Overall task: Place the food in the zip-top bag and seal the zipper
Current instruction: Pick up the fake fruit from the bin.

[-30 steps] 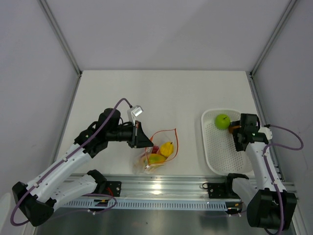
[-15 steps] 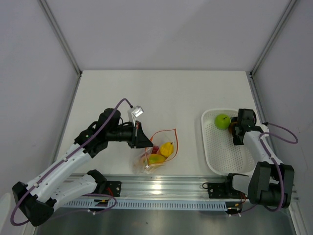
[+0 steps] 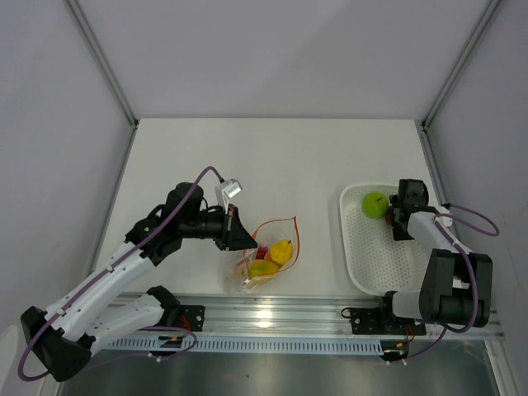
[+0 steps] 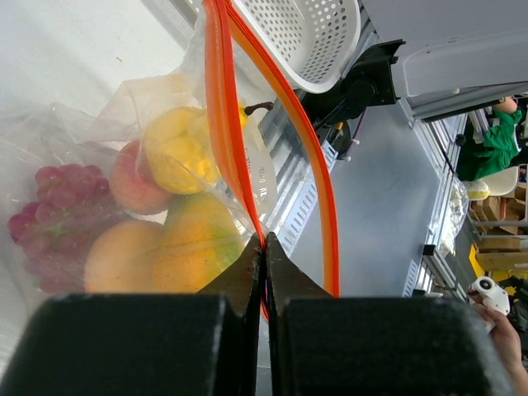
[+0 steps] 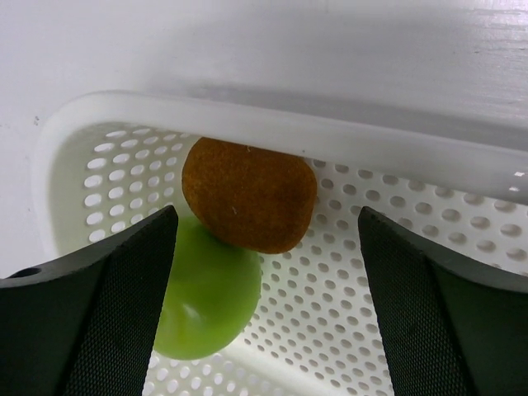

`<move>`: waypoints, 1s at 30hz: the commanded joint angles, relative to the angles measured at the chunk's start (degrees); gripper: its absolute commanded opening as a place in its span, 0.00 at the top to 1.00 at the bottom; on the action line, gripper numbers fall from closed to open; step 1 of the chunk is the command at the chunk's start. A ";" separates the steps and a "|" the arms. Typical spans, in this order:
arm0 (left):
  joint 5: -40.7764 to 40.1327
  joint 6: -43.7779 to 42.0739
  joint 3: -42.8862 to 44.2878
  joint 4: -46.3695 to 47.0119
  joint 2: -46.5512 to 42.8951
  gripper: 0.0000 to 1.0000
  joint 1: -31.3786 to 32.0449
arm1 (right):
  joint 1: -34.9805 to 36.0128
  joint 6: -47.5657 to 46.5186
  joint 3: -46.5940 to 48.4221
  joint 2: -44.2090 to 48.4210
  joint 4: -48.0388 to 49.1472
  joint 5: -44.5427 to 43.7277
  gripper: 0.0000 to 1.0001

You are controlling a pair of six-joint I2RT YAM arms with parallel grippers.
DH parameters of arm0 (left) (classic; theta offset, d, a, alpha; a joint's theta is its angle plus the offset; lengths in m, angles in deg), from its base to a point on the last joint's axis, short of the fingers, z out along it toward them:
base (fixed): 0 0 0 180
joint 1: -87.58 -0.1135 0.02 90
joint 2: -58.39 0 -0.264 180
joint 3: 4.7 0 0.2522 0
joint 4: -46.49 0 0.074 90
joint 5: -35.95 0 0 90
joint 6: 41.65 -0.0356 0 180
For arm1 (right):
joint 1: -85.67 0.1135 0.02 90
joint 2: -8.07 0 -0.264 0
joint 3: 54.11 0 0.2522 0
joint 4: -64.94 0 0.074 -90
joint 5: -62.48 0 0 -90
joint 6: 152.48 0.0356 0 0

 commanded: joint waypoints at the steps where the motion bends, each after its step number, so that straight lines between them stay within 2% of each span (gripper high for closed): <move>1: 1.35 -1.06 1.28 0.60 -0.51 1.00 -0.65 | -0.09 1.53 2.64 -2.10 1.70 -3.87 0.10; 4: 1.52 -0.88 1.37 0.52 -0.42 0.99 -0.65 | 0.09 1.44 3.61 -4.56 1.87 -4.39 0.10; 9: 1.09 -0.79 0.93 0.25 -0.77 1.00 -0.83 | 0.88 1.00 4.40 -6.67 2.93 -5.53 0.17; 13: 1.08 -0.88 1.28 -0.10 -0.95 1.00 -0.74 | 1.40 1.18 4.84 -7.81 3.10 -6.06 0.26; 19: 1.00 -0.70 1.54 -0.27 -1.21 0.99 -0.91 | 1.58 0.74 4.66 -7.64 2.32 -5.54 0.49; 22: 1.00 -0.27 1.02 -0.10 -1.39 1.00 -0.83 | 2.02 0.21 4.14 -5.02 1.35 -5.45 0.55; 26: 1.70 0.52 0.40 1.04 -1.48 0.99 -0.83 | 2.63 -1.54 2.91 -1.32 -0.49 -5.19 0.56; 30: 1.79 1.14 -0.56 2.71 -1.57 1.00 -0.83 | 3.07 -5.05 0.27 7.70 -3.74 -3.87 0.57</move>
